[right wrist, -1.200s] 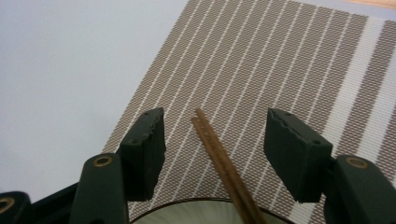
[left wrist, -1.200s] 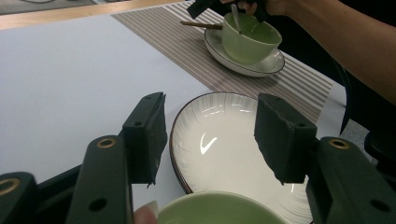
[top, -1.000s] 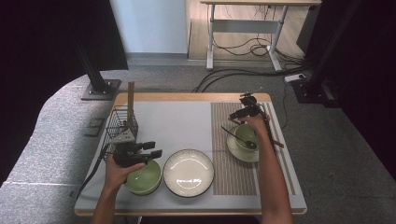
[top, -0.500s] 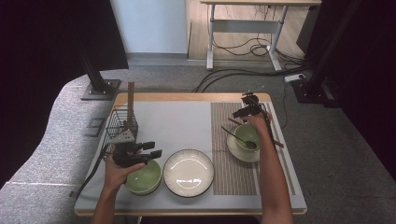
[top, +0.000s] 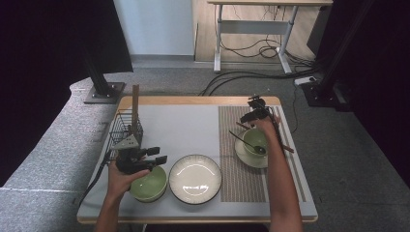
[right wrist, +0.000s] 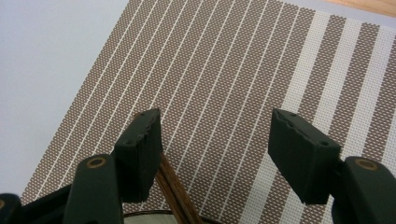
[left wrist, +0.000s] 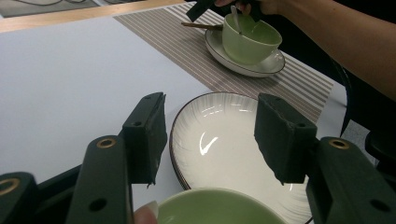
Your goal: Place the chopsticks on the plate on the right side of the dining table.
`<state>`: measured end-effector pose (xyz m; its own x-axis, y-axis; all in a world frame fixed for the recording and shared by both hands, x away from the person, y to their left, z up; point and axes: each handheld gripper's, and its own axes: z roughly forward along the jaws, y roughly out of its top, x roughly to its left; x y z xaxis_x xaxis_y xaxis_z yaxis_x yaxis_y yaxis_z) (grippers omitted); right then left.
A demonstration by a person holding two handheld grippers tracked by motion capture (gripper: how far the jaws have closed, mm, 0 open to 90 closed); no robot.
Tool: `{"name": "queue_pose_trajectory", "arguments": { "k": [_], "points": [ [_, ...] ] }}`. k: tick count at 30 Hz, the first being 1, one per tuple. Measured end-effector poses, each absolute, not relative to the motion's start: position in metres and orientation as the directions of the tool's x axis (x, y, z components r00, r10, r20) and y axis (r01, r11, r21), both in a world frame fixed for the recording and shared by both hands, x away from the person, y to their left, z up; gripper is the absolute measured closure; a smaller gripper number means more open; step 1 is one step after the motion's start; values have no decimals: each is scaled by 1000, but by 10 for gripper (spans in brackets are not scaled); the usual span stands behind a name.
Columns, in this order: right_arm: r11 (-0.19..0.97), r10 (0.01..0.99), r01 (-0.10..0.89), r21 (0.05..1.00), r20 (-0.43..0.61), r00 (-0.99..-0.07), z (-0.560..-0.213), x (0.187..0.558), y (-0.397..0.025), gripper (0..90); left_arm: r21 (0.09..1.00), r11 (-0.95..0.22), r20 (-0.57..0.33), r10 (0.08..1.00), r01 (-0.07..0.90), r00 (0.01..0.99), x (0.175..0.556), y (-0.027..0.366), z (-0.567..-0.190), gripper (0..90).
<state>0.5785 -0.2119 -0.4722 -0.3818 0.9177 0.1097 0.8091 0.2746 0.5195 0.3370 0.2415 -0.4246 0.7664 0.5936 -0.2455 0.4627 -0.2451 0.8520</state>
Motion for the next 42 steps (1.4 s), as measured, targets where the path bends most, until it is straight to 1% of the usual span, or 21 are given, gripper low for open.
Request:
{"name": "queue_pose_trajectory", "arguments": {
  "k": [8,16,27,42],
  "points": [
    [304,908,805,510,100,-407,-472,578,-208,352,851,-246,-247,593,464,767,338,241,-425,438],
    [299,917,812,501,85,-389,-472,580,-213,351,849,-248,-249,593,467,766,339,240,-426,438],
    [363,890,801,476,77,-449,-472,581,-204,358,847,-250,-249,592,469,767,340,239,-427,438],
    [372,881,798,475,89,-464,-471,578,-202,357,845,-252,-252,590,471,767,340,238,-428,438]
  ]
}}
